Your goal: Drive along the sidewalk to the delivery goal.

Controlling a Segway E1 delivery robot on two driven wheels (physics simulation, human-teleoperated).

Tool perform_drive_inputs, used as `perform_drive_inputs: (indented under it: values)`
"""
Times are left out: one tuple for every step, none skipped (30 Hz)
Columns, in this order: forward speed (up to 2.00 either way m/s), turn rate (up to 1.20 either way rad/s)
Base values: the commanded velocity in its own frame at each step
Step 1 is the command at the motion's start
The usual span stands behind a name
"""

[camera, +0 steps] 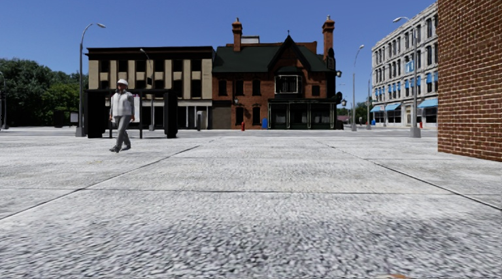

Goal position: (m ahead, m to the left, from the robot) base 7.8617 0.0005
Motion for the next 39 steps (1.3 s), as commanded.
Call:
perform_drive_inputs:
  values:
    - [2.0, 0.0]
    - [2.0, 0.0]
    - [2.0, 0.0]
    - [2.0, 0.0]
    - [2.0, 0.0]
    - [2.0, 0.0]
    - [2.0, 0.0]
    - [2.0, 0.0]
    - [2.0, 0.0]
    - [2.0, 0.0]
    - [2.0, 0.0]
    - [2.0, 0.0]
    - [2.0, 0.0]
    - [2.0, 0.0]
    - [2.0, 0.0]
    - [2.0, 0.0]
    - [2.0, 0.0]
    - [2.0, 0.0]
    - [2.0, 0.0]
    - [2.0, 0.0]
    - [2.0, 0.0]
    - [2.0, 0.0]
    - [2.0, 0.0]
    - [2.0, 0.0]
    - [2.0, 0.0]
    - [2.0, 0.0]
    - [2.0, 0.0]
    - [2.0, 0.0]
    - [2.0, 0.0]
    - [2.0, 0.0]
    - [2.0, 0.0]
    - [2.0, 0.0]
    - [2.0, 0.0]
    - [2.0, 0.0]
    - [2.0, 0.0]
    - [2.0, 0.0]
    - [2.0, 0.0]
    - [2.0, 0.0]
    - [2.0, 0.0]
